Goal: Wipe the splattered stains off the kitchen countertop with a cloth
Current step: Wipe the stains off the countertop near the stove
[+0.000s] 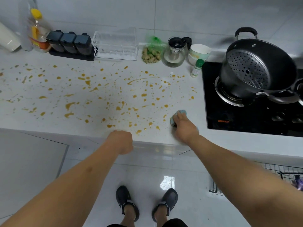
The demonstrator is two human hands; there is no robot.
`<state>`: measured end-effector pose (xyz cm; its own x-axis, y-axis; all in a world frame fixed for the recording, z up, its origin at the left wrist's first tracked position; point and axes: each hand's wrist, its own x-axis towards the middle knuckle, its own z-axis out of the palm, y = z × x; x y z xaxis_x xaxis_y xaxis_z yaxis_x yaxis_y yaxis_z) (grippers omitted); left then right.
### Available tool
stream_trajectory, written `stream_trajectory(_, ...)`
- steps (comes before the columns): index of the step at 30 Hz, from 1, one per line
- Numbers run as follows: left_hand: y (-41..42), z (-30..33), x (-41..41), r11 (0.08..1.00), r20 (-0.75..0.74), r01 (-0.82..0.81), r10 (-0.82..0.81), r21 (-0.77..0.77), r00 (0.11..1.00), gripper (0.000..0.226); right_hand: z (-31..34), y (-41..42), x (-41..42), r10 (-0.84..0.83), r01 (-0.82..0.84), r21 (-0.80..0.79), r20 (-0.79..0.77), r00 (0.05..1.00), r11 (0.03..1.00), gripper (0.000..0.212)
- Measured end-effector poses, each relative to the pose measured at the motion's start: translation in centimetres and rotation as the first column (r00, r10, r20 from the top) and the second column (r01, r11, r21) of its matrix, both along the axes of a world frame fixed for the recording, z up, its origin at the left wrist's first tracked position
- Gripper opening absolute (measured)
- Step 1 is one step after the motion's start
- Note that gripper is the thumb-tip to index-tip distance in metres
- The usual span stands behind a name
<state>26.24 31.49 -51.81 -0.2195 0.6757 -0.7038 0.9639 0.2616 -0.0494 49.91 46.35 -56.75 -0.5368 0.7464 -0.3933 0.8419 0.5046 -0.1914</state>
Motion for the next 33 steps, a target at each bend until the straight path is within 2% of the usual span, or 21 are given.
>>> stream_trajectory(3,0.3,0.2,0.0,1.000,0.011,0.000,0.000,-0.019,1.000,0.021,0.4,-1.4,3.5,0.038,-0.040,-0.040,-0.050,0.998,0.998,0.060)
stream_trajectory(7,0.2,0.0,-0.3,0.999,0.029,0.012,-0.011,-0.029,1.000,0.022,1.1,0.3,6.5,-0.166,0.165,-0.073,-0.018,0.986,0.984,0.045)
stream_trajectory(10,-0.3,-0.5,-0.7,1.000,0.014,0.028,-0.028,-0.007,1.000,0.022,1.1,2.6,4.5,-0.266,0.271,-0.034,0.099,0.959,0.962,0.053)
stream_trajectory(13,-0.8,-0.7,-0.9,0.999,0.000,0.043,-0.043,0.006,0.999,0.023,1.1,2.8,1.5,-0.331,0.339,-0.037,0.137,0.934,0.940,0.060)
stream_trajectory(15,-0.8,-0.7,-0.9,0.999,0.002,0.037,-0.037,0.013,0.999,0.023,0.7,1.3,0.0,-0.289,0.295,-0.039,0.110,0.951,0.955,0.058)
stream_trajectory(17,-0.5,-0.5,-0.9,1.000,0.007,0.024,-0.024,0.007,1.000,0.020,0.4,-1.5,-0.6,-0.145,0.150,-0.046,0.101,0.984,0.988,0.060)
stream_trajectory(20,-0.2,-0.3,-0.8,1.000,0.024,0.028,-0.028,0.000,0.999,0.017,0.1,-4.7,2.4,0.007,-0.006,-0.025,0.050,0.999,1.000,0.074)
stream_trajectory(22,0.0,-0.3,-0.8,0.999,0.029,0.031,-0.030,-0.015,0.999,0.017,0.0,-4.8,5.7,0.062,-0.079,0.086,0.189,0.980,0.993,0.080)
stream_trajectory(23,0.0,-0.3,-0.8,0.999,0.026,0.038,-0.037,-0.018,0.999,0.018,0.1,-4.5,7.2,0.030,-0.070,0.149,0.256,0.966,0.986,0.080)
stream_trajectory(25,0.0,-0.3,-0.9,0.998,0.023,0.050,-0.049,-0.023,0.999,0.019,0.5,-3.4,9.0,-0.072,0.003,0.223,0.300,0.951,0.975,0.079)
stream_trajectory(27,0.0,-0.5,-1.0,0.998,0.023,0.054,-0.053,-0.022,0.998,0.020,0.9,-2.7,8.6,-0.167,0.132,0.149,0.257,0.952,0.980,0.076)
stream_trajectory(30,0.1,-0.8,-1.2,0.998,0.025,0.060,-0.060,-0.013,0.998,0.017,1.1,-3.5,4.9,-0.348,0.341,0.069,0.190,0.918,0.937,0.072)
stream_trajectory(33,0.3,-1.2,-1.2,0.998,0.018,0.067,-0.067,-0.006,0.998,0.016,0.9,-6.0,0.5,-0.393,0.399,-0.022,0.126,0.911,0.917,0.075)
